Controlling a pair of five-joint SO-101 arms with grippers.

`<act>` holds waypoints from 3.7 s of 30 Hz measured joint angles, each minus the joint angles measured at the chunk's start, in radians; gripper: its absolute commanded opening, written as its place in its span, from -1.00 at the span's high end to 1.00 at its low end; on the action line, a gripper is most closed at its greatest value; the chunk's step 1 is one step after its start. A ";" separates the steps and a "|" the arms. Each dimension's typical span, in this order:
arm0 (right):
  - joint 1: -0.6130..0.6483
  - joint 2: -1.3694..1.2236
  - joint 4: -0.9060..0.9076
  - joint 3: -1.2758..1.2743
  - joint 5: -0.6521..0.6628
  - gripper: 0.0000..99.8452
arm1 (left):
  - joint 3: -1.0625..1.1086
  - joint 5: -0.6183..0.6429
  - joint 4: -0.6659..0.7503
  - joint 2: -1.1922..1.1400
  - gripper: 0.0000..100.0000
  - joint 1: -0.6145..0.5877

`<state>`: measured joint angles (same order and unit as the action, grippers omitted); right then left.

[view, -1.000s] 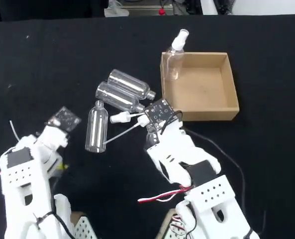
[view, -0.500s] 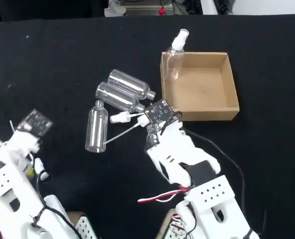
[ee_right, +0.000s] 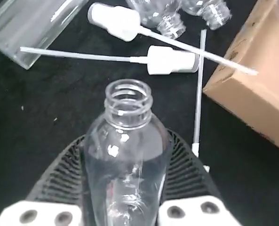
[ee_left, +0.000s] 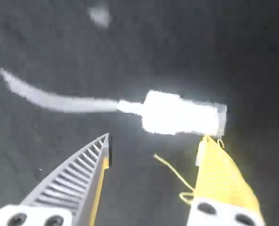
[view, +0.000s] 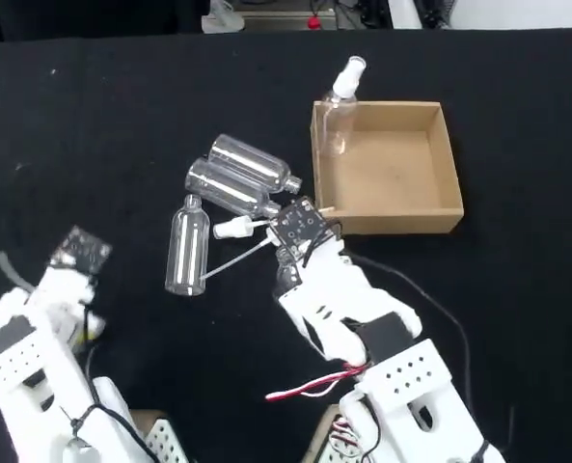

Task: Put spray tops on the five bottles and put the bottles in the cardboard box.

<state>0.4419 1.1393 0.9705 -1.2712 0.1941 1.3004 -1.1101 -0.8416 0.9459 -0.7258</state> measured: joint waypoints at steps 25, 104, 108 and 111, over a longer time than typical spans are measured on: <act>0.000 0.000 0.000 -0.002 0.000 0.98 | -0.496 -0.287 -0.571 -0.118 0.41 0.101; 0.000 0.002 0.000 -0.002 0.000 0.98 | -1.057 0.778 -0.018 -1.224 0.55 -0.015; 0.000 0.002 0.000 -0.002 0.000 0.98 | -1.114 0.707 -0.115 -1.231 0.55 -0.095; 0.000 0.002 0.000 -0.002 0.000 0.98 | -1.128 0.603 -0.196 -1.231 0.55 -0.158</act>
<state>0.4419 1.1408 0.9705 -1.2727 0.1941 0.1726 -0.5071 -1.0380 -0.2846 -0.8838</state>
